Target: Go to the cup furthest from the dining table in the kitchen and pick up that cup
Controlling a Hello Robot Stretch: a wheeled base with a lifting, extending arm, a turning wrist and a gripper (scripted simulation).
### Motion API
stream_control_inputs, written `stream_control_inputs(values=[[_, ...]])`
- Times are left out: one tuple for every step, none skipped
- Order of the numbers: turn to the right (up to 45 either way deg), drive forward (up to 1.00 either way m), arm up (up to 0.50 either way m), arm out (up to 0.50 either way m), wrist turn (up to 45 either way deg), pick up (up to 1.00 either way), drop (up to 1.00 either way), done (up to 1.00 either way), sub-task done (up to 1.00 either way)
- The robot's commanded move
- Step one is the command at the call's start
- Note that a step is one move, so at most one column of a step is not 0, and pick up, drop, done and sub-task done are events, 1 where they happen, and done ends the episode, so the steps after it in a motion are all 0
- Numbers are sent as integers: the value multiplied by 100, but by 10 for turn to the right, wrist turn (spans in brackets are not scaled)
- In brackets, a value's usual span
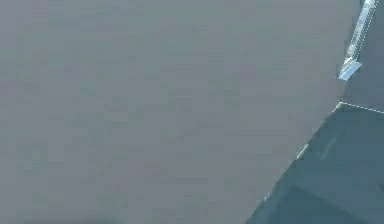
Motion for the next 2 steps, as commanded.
stream_control_inputs(values=[[420, 0, 0, 0, 0, 0, 0, 0, 0], [0, 60, 0, 0, 0, 0, 0, 0, 0]])
